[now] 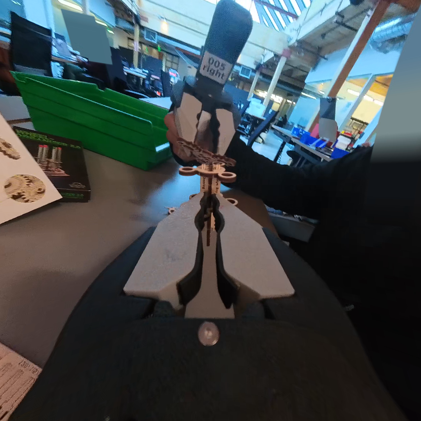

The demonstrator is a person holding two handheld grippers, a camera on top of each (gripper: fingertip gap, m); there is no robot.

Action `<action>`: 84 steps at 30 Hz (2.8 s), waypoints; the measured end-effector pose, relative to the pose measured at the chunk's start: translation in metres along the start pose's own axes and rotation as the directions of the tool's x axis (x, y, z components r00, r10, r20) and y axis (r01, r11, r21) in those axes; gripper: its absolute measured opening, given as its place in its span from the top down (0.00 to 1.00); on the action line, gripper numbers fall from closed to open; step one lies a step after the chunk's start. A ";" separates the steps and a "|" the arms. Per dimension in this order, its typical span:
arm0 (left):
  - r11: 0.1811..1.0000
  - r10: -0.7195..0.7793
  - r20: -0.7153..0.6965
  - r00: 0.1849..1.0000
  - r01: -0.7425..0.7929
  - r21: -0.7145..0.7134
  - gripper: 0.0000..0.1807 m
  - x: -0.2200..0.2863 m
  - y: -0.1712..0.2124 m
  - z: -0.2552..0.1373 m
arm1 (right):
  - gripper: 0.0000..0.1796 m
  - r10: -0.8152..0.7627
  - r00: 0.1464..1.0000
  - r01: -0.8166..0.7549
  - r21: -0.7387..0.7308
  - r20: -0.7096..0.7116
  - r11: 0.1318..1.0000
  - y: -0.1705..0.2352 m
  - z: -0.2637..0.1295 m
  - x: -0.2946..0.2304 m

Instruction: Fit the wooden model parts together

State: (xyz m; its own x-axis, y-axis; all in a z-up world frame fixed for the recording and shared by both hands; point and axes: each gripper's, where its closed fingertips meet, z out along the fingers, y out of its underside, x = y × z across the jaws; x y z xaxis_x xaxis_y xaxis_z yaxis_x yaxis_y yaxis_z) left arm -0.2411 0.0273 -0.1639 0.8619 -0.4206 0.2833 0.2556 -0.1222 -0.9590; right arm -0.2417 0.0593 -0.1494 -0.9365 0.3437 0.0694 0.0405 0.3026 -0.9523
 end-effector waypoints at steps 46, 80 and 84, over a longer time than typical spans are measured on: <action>0.966 0.205 0.137 0.969 -0.178 -0.185 0.99 -0.011 0.021 0.006 | 0.95 0.090 0.986 -0.073 -0.122 0.140 0.990 0.030 0.024 -0.021; 0.899 0.341 0.029 0.940 -0.317 -0.301 1.00 -0.003 0.039 0.003 | 1.00 0.531 0.832 -0.153 -0.855 0.159 0.495 0.025 0.030 -0.031; 0.924 0.296 0.081 0.952 -0.265 -0.275 1.00 -0.013 0.032 -0.004 | 0.88 0.422 0.905 -0.277 -0.691 0.045 0.668 0.019 0.029 -0.022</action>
State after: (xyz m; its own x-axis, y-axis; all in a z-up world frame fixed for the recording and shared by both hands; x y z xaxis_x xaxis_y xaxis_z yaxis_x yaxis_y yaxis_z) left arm -0.2462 0.0250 -0.1981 0.9313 -0.3638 -0.0145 -0.1121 -0.2486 -0.9621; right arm -0.2303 0.0315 -0.1774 -0.8464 0.3990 -0.3526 0.5272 0.7209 -0.4498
